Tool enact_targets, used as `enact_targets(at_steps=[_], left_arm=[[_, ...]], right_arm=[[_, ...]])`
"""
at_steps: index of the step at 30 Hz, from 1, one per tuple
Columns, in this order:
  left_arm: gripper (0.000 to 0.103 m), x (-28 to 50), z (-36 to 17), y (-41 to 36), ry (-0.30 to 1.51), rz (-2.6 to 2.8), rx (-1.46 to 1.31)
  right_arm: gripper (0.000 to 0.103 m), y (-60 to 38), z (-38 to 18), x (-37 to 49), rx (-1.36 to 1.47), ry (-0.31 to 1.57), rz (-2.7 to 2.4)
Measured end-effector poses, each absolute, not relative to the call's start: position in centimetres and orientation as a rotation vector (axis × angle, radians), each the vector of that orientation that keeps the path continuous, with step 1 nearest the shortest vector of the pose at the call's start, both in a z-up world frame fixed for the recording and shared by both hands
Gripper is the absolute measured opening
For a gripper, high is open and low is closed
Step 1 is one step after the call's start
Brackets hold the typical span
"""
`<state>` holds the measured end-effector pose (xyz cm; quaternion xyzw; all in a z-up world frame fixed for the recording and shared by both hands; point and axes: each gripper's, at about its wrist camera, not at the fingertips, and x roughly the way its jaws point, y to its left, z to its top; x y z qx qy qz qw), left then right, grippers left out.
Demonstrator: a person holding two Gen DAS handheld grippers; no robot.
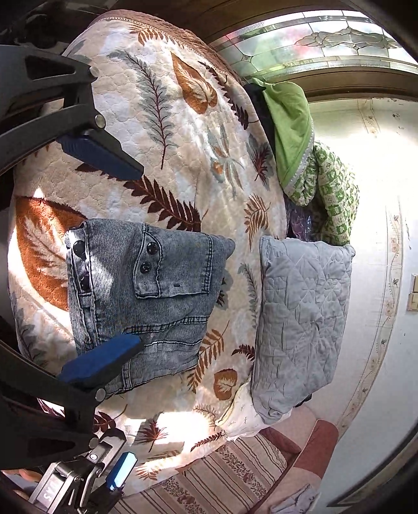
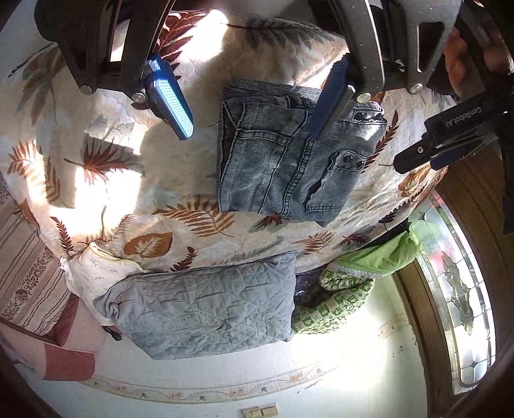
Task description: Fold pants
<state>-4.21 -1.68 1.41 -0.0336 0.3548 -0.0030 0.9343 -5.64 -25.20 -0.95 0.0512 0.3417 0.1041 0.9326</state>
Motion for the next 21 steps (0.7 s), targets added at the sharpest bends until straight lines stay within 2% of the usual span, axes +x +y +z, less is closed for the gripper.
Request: enact_targets(at_steps=[1, 11, 21], left_arm=[[0.101, -4.1, 1.3, -1.8, 0.733, -0.007, -0.073], [0.102, -4.0, 0.8, -2.1, 0.749, -0.010, -0.065], [0.102, -1.7, -0.6, 2.4, 0.794, 0.056, -0.141]], right_arm=[[0.078, -25.2, -1.0, -5.7, 0.103, 0.702, 0.218], [0.078, -25.6, -1.7, -5.7, 0.118, 0.723, 0.223], [0.078, -28.8, -3.9, -1.1, 0.331, 0.865, 0.259]])
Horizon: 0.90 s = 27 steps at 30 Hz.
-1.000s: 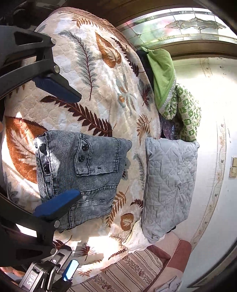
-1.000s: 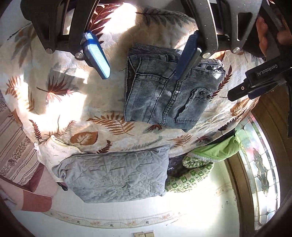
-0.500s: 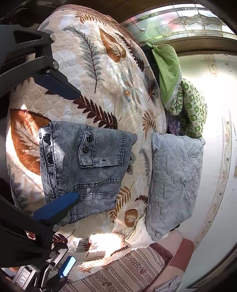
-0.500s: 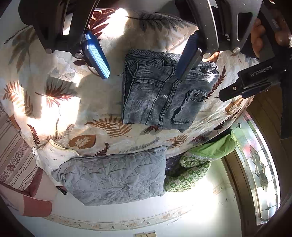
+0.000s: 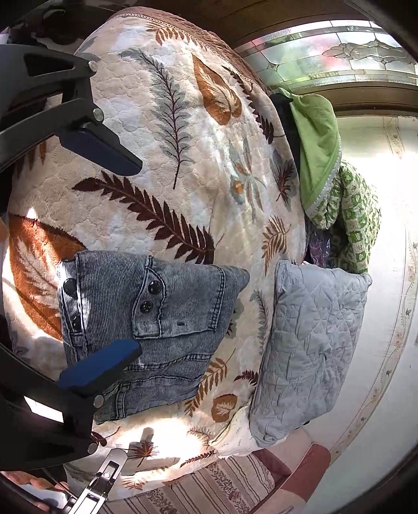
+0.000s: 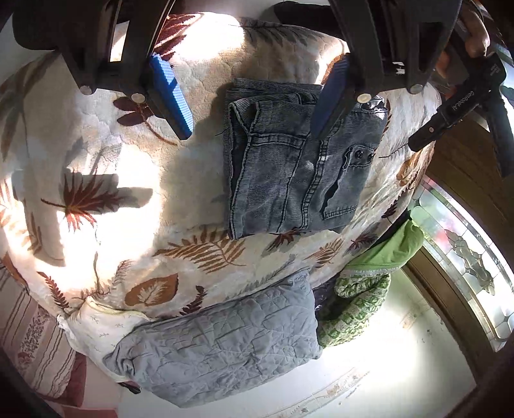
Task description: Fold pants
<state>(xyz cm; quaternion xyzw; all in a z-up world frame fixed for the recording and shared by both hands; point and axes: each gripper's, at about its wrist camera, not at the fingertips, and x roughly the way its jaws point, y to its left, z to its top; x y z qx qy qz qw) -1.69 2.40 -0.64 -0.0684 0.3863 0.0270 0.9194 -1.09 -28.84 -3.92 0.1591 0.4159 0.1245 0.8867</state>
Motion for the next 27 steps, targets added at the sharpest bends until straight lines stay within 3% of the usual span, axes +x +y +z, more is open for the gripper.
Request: enact_targets(at_steps=[9, 16, 18, 19, 20, 21, 22, 23, 27], left_arm=[[0.102, 4.3, -3.8, 5.4, 0.955, -0.046, -0.313], [0.100, 7.4, -7.9, 5.4, 1.085, -0.174, -0.559], [0.086, 7.5, -8.7, 5.0, 1.107, -0.172, -0.562], [0.077, 7.6, -8.6, 4.6, 1.100, -0.168, -0.527], [0.060, 7.6, -8.5, 4.1, 1.097, -0.191, -0.507], [0.047, 7.7, -8.6, 3.6, 1.110, -0.228, -0.509], [0.043, 7.7, -8.5, 3.3, 1.113, -0.220, -0.503], [0.037, 7.8, -8.3, 2.9, 1.107, -0.216, -0.470], [0.027, 7.2, -6.3, 1.1, 1.043, -0.199, -0.307]], right_arm=[[0.078, -30.8, -8.6, 7.7, 0.656, 1.073, 0.433], [0.079, -29.2, -12.0, 11.4, 0.682, 1.170, 0.445], [0.077, -28.6, -11.8, 11.4, 0.666, 1.165, 0.455], [0.069, -28.2, -11.8, 11.5, 0.636, 1.170, 0.452], [0.057, -27.6, -11.8, 11.5, 0.589, 1.181, 0.436], [0.054, -27.3, -11.8, 11.5, 0.547, 1.189, 0.427], [0.046, -27.1, -11.7, 11.4, 0.525, 1.186, 0.423], [0.030, -27.0, -11.5, 11.3, 0.512, 1.187, 0.419], [0.026, -25.4, -9.9, 10.4, 0.386, 1.146, 0.420]])
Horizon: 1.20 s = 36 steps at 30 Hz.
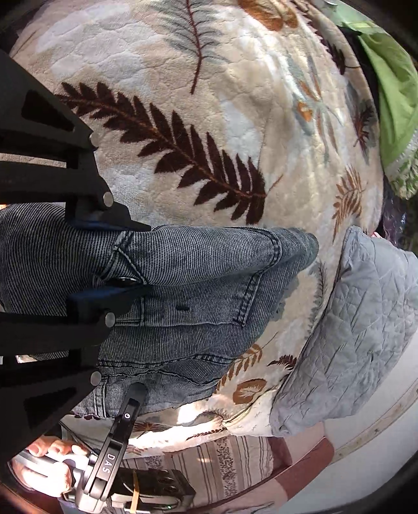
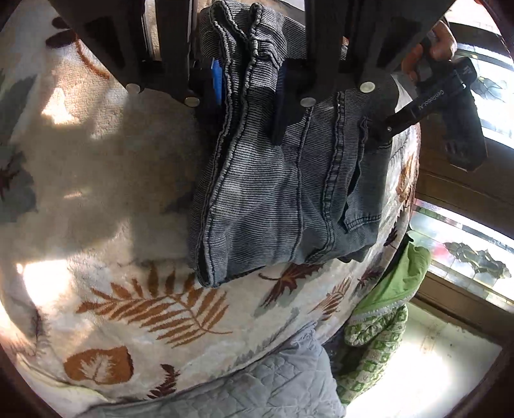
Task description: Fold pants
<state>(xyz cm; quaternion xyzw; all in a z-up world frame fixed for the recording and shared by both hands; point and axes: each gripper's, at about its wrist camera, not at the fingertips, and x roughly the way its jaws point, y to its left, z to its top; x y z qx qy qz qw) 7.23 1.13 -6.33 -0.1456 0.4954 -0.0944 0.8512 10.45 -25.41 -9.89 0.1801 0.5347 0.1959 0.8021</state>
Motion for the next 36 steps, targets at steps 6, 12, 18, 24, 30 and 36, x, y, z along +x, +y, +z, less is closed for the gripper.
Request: enact_targets(at_steps=[6, 12, 18, 24, 30, 36], left_arm=[[0.024, 7.7, -1.1, 1.1, 0.883, -0.194, -0.225], [0.024, 11.3, 0.8, 2.9, 0.817, -0.192, -0.243], [0.032, 15.4, -2.6, 3.5, 0.846, -0.142, -0.258], [0.058, 15.5, -6.3, 3.4, 0.930, -0.079, -0.202], [0.075, 11.3, -4.1, 3.3, 0.847, -0.066, -0.201], [0.084, 11.5, -7.5, 1.7, 0.977, -0.050, -0.163]], right_arm=[[0.019, -23.8, -3.8, 9.9, 0.274, 0.984, 0.435], [0.019, -23.0, 0.3, 12.8, 0.248, 0.865, 0.447], [0.019, -21.8, -1.7, 16.8, 0.242, 0.832, 0.410], [0.032, -21.8, -7.1, 18.7, 0.159, 0.956, 0.264], [0.042, -22.7, -4.5, 14.8, 0.151, 0.853, 0.283], [0.067, -20.1, -9.1, 13.7, 0.023, 1.022, 0.263]])
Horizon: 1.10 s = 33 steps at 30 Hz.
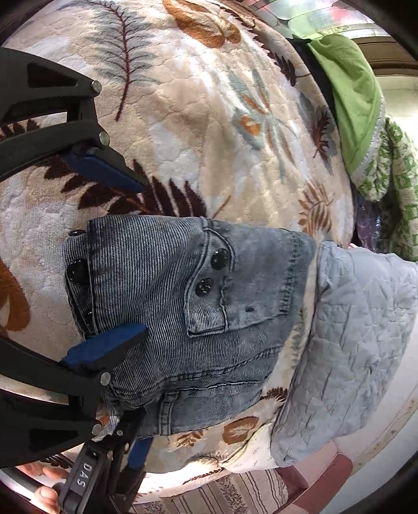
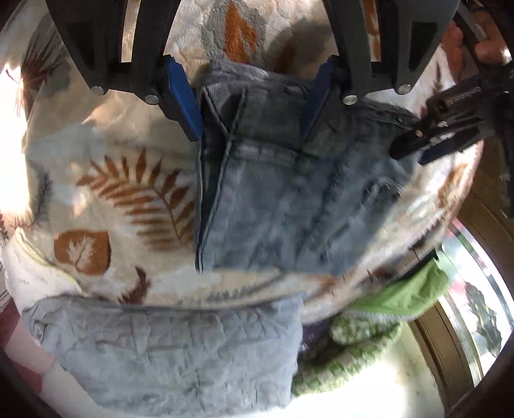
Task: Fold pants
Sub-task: 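Open both grippers and withdraw them from the folded jeans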
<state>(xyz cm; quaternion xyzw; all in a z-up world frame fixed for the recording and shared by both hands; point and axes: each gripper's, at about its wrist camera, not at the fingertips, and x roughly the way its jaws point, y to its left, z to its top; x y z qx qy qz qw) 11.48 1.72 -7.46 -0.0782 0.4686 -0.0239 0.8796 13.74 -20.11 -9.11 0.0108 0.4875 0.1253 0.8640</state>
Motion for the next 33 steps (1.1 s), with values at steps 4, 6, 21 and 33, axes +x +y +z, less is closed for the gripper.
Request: enact_targets(at_steps=[4, 6, 21, 33], left_arm=[[0.084, 9.9, -4.9, 1.9, 0.923, -0.031, -0.167], [0.084, 8.5, -3.2, 1.6, 0.874, -0.014, -0.134], [0.085, 0.4, 1.4, 0.1, 0.731, 0.080, -0.081], [0.085, 0.0, 2.1, -1.7, 0.741, 0.038, -0.057]], right_arm=[[0.067, -21.4, -8.1, 12.7, 0.100, 0.999, 0.255], [0.067, -21.4, -5.9, 11.3, 0.065, 0.932, 0.261], [0.076, -21.7, -1.7, 0.6, -0.027, 0.755, 0.242], [0.076, -21.7, -1.2, -0.4, -0.031, 0.755, 0.239]])
